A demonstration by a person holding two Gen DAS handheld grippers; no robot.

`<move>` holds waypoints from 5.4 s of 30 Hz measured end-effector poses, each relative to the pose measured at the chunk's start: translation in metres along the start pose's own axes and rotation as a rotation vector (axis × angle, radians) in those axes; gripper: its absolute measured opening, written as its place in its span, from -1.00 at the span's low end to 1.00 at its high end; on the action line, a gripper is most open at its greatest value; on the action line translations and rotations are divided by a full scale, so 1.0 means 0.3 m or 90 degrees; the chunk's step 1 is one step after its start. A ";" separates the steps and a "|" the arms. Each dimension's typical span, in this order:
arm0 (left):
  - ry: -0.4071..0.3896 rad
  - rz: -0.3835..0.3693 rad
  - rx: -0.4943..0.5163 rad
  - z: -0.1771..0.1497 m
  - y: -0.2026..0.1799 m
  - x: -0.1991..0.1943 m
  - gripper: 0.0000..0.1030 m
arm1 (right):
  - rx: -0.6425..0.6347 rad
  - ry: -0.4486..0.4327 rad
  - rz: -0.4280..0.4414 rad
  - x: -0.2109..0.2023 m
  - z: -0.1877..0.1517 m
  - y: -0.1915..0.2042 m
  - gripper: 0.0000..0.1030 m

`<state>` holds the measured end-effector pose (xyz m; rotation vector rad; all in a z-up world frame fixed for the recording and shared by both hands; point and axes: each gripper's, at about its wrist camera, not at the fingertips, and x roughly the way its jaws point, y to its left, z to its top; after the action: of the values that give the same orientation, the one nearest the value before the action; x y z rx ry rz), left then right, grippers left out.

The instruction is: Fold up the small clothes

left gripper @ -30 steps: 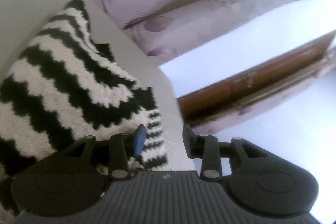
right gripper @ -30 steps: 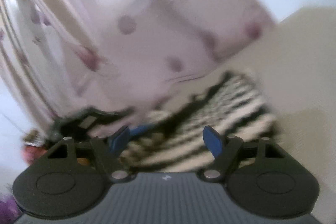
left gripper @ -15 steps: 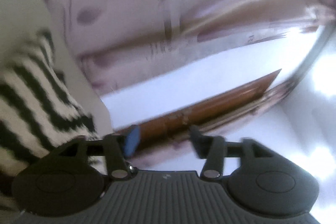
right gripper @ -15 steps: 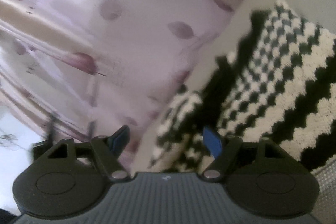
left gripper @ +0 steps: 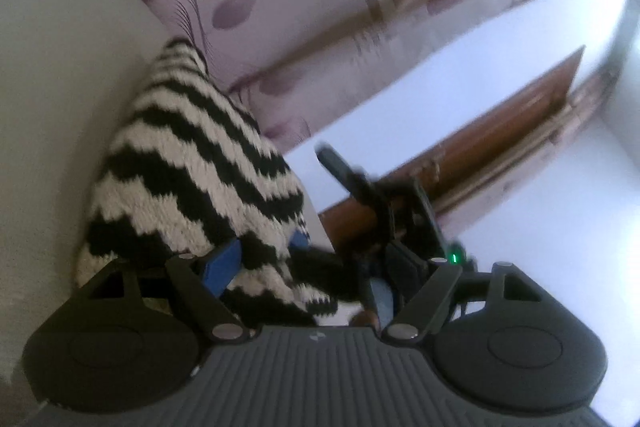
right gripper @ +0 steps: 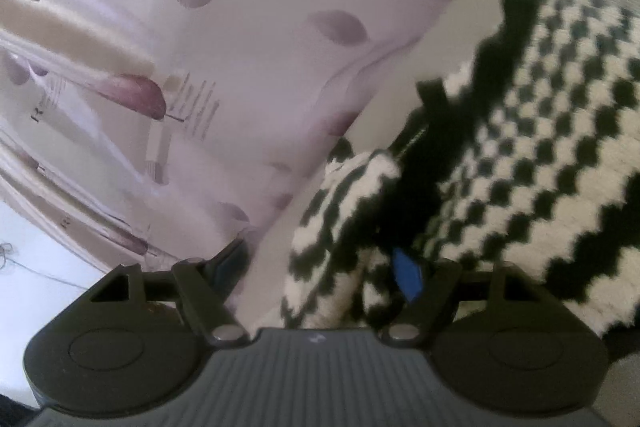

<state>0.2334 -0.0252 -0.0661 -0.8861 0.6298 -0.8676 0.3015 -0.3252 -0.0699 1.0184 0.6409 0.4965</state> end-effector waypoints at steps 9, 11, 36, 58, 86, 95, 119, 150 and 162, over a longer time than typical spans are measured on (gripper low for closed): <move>-0.013 0.014 0.039 -0.031 -0.003 0.026 0.51 | -0.150 0.019 -0.099 0.090 -0.014 0.076 -0.62; -0.021 0.015 0.033 -0.024 -0.011 0.012 0.52 | -0.175 0.011 -0.100 0.089 -0.010 0.094 -0.65; -0.034 0.144 0.123 -0.090 -0.018 -0.063 0.95 | -0.235 -0.049 -0.208 -0.260 0.329 -0.099 -0.68; -0.001 0.167 0.314 -0.041 -0.194 0.297 0.59 | -0.254 -0.052 -0.207 -0.223 0.336 -0.225 -0.58; 0.005 0.136 0.322 -0.114 -0.081 0.254 0.74 | -0.418 -0.063 -0.213 -0.479 0.132 -0.056 -0.74; 0.003 0.128 0.315 -0.115 -0.078 0.250 0.76 | -0.556 -0.015 -0.278 -0.170 0.278 0.099 -0.75; 0.013 0.115 0.306 -0.113 -0.082 0.248 0.98 | -0.569 0.211 -0.219 0.232 0.231 0.091 -0.74; -0.064 0.244 0.357 -0.081 -0.219 0.221 0.87 | -0.544 -0.076 -0.296 -0.488 0.031 0.000 -0.68; -0.009 0.317 0.436 -0.184 -0.190 0.330 0.40 | -0.502 -0.048 -0.346 -0.463 0.007 -0.108 -0.71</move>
<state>0.2200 -0.1509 -0.0565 -0.1018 0.4608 -0.5580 0.2063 -0.4311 -0.0626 0.0988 0.5525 0.1886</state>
